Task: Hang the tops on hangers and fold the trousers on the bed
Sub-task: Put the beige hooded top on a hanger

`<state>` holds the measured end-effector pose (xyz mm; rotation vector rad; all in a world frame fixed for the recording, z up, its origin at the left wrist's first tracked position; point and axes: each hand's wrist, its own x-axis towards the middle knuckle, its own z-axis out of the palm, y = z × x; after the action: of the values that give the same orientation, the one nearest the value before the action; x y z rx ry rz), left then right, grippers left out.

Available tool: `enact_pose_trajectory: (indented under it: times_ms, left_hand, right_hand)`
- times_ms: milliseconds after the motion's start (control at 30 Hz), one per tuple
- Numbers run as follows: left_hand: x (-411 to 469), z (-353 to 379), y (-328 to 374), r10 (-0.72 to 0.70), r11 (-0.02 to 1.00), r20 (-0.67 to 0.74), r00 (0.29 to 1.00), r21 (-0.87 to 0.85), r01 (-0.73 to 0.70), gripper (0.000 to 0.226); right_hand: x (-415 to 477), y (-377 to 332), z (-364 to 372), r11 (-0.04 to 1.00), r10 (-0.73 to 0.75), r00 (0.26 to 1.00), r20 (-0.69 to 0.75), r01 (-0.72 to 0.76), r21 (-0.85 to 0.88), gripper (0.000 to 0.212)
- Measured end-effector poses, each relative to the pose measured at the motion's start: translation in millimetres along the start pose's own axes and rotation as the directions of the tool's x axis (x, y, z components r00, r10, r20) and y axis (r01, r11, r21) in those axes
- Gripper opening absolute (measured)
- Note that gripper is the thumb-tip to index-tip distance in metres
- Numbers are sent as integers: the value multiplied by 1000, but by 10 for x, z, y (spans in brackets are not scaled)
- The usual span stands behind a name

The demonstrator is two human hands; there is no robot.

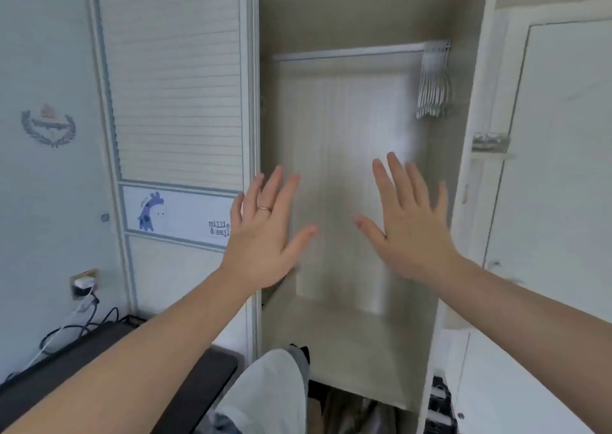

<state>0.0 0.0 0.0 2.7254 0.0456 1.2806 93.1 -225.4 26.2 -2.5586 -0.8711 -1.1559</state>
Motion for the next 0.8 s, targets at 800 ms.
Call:
enact_pose_trajectory:
  times_ms: [800]
  left_hand:
    - [-2761,331,-106,-851,408,-15,525,610,679,83]
  right_hand:
    - [-535,-1529,2273,407,-876,480,55,671,620,85]
